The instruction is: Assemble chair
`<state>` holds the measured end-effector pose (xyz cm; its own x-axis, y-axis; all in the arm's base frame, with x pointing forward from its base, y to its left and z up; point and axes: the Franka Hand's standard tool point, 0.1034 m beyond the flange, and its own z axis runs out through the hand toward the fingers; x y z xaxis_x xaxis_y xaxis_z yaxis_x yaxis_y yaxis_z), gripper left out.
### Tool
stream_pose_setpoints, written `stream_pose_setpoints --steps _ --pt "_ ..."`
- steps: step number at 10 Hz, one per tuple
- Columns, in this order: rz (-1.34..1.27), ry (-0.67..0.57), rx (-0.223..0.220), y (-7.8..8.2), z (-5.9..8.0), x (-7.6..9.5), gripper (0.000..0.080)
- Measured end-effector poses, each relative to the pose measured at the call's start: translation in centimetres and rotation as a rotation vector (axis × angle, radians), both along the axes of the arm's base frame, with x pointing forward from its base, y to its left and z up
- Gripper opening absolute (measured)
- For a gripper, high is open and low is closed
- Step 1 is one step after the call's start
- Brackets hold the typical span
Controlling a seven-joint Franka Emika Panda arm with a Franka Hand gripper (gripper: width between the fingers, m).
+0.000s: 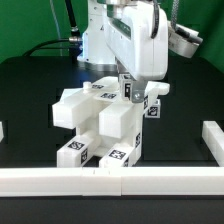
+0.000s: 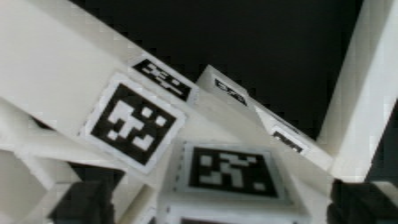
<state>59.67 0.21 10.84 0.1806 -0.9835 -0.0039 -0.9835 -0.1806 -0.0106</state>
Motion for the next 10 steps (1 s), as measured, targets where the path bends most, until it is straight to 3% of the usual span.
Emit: stream_pose_setpoints --steps 2,10 --pt "0.176 -0.004 -0.003 -0.02 0.01 0.05 0.0648" --pt "0.938 0.002 -0.056 0.50 -0.19 -0.09 0.0649"
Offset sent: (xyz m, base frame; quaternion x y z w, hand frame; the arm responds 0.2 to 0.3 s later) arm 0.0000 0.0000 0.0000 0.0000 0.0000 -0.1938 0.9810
